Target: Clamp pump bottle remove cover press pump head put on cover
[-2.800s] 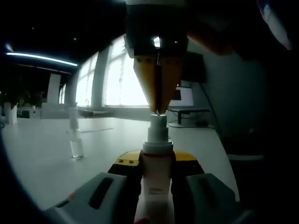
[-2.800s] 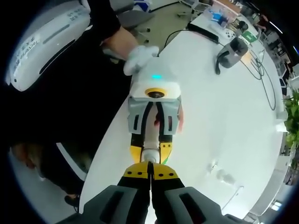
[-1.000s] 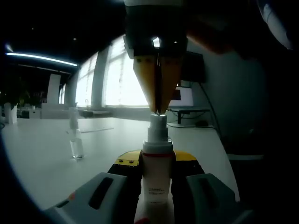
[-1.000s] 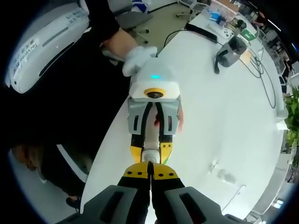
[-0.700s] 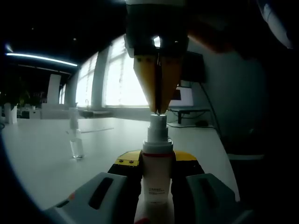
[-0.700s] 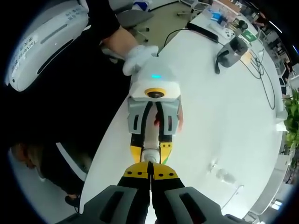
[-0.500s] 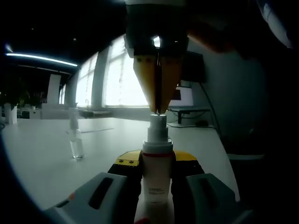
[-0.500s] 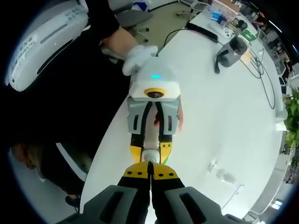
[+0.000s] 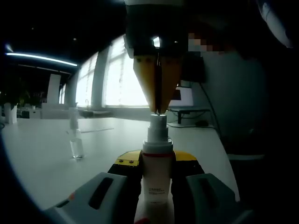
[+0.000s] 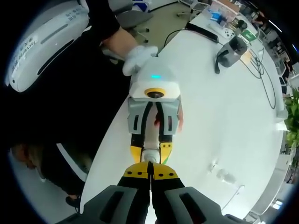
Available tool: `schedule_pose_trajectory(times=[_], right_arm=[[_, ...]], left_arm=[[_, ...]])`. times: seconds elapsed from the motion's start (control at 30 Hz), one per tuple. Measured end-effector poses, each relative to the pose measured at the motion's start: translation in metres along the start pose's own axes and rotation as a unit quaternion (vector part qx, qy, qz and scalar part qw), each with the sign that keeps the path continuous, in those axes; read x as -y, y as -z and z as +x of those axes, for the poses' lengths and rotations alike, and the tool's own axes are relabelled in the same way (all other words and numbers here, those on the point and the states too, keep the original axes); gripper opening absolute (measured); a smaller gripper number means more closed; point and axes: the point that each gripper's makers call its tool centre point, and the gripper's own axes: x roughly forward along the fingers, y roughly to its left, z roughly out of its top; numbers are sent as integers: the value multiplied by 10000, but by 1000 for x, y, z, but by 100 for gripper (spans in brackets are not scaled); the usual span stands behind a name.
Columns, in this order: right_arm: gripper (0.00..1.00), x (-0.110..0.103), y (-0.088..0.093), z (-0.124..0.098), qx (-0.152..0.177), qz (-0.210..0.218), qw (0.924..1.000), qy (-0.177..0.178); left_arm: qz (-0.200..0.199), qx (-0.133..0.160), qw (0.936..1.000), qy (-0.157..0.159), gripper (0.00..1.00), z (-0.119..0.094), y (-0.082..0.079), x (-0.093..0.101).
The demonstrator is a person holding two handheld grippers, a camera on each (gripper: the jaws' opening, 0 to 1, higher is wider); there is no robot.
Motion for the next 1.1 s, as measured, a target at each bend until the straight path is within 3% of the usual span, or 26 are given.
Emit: schedule_pose_trajectory(times=[1.1], right_arm=[[0, 1, 0, 7, -128, 77, 9999, -47]], left_arm=[[-4, 0, 10000, 3, 14, 0, 0, 0]])
